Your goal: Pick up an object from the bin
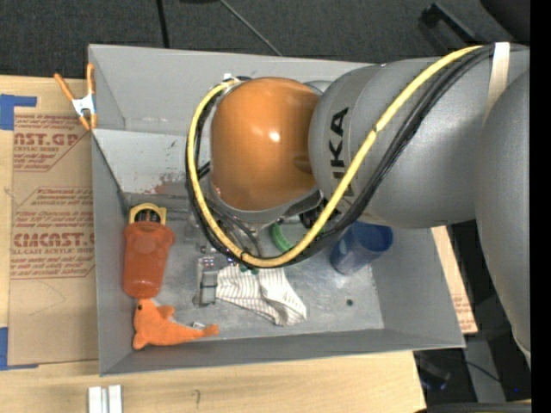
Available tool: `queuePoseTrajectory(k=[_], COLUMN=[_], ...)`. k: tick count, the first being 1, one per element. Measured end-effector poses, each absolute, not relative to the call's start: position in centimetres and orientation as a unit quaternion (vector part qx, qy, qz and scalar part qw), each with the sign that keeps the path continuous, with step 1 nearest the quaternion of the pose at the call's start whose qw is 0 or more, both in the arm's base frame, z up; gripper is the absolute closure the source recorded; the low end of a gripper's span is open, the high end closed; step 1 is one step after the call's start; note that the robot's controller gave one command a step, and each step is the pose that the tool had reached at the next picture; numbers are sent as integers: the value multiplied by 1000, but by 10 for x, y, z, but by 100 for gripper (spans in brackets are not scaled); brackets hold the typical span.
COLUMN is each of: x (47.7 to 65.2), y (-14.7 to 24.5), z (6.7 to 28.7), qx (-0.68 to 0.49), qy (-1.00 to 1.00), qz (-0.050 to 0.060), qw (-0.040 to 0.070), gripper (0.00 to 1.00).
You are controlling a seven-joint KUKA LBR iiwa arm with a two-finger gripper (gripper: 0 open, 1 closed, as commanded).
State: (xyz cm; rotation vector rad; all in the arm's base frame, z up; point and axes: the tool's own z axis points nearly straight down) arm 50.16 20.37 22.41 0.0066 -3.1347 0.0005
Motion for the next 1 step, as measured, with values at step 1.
queuePoseTrajectory(k=[1], x=[503], y=[203], z=[229], qx=[1], qy=[-1000], qz=[-1], qw=[0], gripper=[0])
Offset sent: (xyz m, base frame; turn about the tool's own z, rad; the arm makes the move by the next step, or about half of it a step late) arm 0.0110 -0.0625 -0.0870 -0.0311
